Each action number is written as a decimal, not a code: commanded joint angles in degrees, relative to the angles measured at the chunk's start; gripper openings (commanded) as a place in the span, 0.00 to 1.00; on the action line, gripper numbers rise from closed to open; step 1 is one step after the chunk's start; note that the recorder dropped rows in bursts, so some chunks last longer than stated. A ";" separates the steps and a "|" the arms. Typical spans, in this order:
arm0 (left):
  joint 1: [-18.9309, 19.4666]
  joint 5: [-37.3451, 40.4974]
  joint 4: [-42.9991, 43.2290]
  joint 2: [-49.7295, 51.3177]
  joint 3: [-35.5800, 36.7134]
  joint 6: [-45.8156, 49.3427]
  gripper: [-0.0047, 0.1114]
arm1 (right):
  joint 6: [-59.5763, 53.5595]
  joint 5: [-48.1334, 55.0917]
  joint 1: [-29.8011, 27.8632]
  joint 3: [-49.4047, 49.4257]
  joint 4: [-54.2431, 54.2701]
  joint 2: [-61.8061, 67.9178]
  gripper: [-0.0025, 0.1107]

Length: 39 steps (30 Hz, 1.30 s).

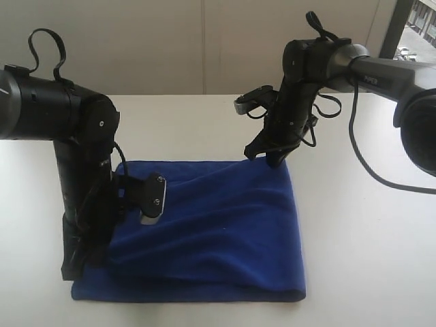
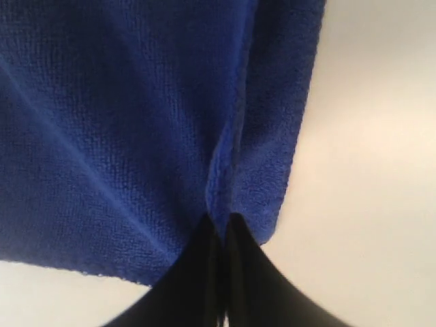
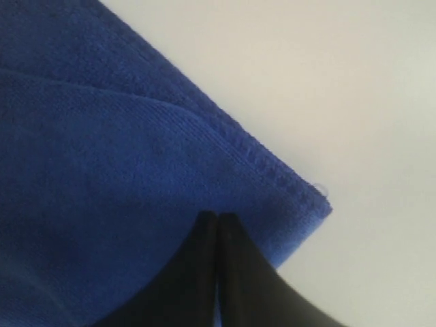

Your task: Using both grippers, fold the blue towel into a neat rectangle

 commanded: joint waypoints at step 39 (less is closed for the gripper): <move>0.17 -1.28 -5.25 -1.28 4.02 1.10 0.47 | -1.27 -0.07 -0.33 -0.55 3.17 -0.33 0.02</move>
